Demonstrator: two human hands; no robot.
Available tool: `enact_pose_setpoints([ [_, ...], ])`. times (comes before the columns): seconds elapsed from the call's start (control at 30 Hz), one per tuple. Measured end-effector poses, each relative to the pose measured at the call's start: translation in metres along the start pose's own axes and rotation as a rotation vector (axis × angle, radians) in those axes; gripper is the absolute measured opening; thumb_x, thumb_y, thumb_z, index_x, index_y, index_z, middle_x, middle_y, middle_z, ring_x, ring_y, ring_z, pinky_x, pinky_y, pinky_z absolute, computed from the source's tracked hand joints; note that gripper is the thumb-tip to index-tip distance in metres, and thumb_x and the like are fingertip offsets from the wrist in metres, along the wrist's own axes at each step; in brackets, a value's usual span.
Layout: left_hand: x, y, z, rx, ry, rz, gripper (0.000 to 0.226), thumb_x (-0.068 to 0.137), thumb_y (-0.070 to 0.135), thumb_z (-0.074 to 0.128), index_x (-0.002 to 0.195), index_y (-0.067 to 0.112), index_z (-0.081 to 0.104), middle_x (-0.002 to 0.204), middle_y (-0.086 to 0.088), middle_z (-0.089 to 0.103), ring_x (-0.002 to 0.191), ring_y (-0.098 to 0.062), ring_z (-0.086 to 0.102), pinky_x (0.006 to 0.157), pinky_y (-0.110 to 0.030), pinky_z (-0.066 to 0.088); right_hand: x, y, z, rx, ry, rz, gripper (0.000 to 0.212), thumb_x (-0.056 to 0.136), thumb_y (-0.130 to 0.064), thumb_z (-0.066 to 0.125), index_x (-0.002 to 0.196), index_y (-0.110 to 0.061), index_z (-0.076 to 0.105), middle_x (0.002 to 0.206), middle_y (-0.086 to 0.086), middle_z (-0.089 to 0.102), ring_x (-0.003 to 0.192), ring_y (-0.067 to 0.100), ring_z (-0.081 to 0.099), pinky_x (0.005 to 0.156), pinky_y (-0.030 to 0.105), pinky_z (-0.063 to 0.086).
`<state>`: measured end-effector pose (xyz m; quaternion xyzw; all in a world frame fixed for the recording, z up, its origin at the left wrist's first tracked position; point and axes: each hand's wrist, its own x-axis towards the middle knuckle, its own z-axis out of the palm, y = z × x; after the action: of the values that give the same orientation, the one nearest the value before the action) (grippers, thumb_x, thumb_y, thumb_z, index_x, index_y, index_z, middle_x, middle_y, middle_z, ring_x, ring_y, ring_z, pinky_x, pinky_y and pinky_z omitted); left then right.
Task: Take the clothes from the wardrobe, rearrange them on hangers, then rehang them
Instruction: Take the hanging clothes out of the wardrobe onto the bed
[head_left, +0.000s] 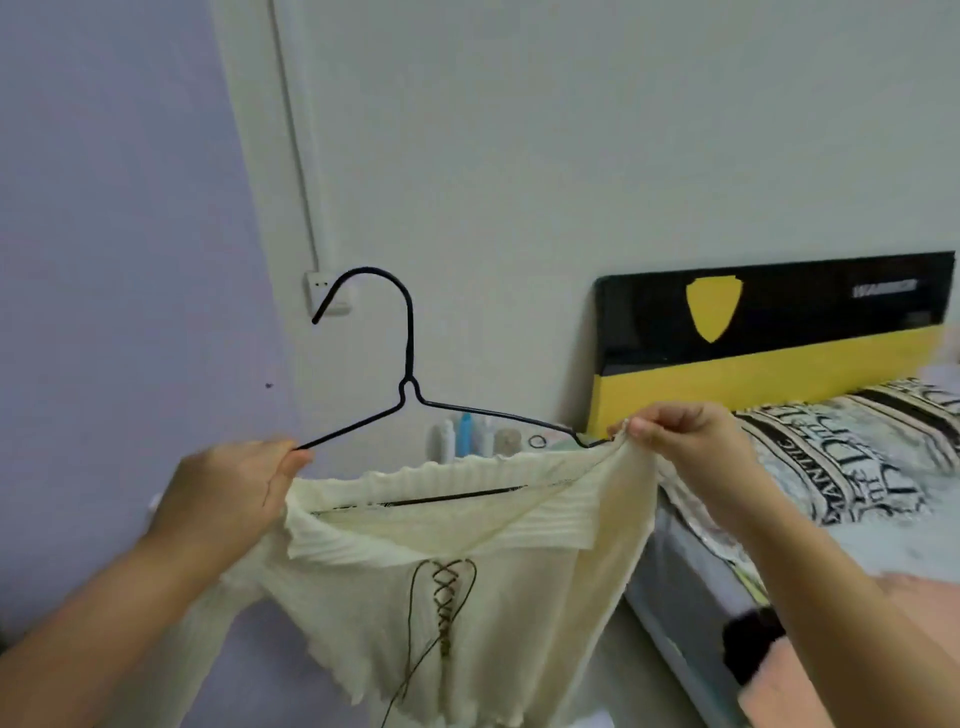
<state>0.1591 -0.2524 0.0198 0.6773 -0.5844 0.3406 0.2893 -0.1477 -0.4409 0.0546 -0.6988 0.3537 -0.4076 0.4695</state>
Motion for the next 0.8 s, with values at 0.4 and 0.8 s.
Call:
enact_pose_setpoints([
  [0.4, 0.081, 0.218, 0.090, -0.414, -0.062, 0.192, 0.064, 0.095, 0.047, 0.028, 0.055, 0.006, 0.056, 0.040, -0.007, 0.048, 0.032, -0.024, 0.048, 0.040, -0.020, 0.029, -0.067, 0.004, -0.178, -0.483, 0.200, 0.023, 0.032, 0.092, -0.006, 0.050, 0.067, -0.024, 0.059, 0.047, -0.011, 0.049, 0.040, 0.001, 0.040, 0.039, 0.011, 0.028],
  [0.8, 0.114, 0.423, 0.151, -0.660, -0.245, 0.567, 0.066, 0.093, 0.061, 0.015, 0.051, 0.017, 0.040, 0.040, 0.006, 0.035, 0.035, -0.014, 0.037, 0.044, -0.010, 0.014, -0.178, 0.010, -0.373, -0.199, 0.656, 0.348, 0.030, 0.085, 0.009, 0.047, 0.071, -0.017, 0.055, 0.056, 0.010, 0.050, 0.039, 0.015, 0.036, 0.040, 0.016, 0.026],
])
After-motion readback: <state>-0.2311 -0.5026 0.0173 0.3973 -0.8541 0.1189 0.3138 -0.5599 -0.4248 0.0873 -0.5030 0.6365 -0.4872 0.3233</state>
